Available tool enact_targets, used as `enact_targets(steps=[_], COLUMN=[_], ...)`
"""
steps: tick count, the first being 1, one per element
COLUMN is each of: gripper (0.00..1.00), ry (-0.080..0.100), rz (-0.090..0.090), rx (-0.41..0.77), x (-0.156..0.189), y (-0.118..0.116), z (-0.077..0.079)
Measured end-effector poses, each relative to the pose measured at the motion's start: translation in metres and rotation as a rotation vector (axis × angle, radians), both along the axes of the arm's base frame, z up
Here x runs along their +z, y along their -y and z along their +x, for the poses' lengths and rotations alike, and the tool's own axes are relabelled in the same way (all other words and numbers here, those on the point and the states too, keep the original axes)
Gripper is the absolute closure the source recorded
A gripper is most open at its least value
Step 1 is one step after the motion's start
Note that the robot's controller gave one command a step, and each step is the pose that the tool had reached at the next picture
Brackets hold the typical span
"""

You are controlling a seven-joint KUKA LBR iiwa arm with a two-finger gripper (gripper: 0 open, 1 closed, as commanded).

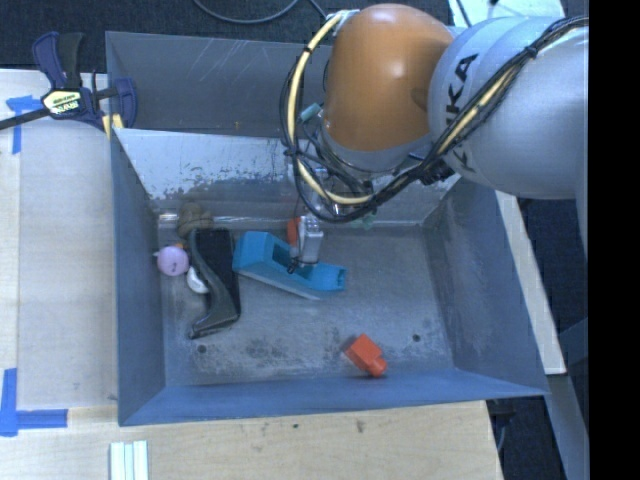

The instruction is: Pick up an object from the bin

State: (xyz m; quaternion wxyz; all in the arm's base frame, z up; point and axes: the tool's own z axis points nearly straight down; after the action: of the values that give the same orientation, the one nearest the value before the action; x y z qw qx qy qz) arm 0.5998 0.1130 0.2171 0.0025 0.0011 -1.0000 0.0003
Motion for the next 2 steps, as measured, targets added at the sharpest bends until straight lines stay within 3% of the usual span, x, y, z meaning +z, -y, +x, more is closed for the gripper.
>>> enact_targets(steps=[1,2], gripper=[0.0,0.0], ry=[0.009,0.01], rz=[0.001,0.002], rx=[-0.002,-0.015], x=[0.005,-0.059], y=[0.0,0.012], z=[0.002,-0.005])
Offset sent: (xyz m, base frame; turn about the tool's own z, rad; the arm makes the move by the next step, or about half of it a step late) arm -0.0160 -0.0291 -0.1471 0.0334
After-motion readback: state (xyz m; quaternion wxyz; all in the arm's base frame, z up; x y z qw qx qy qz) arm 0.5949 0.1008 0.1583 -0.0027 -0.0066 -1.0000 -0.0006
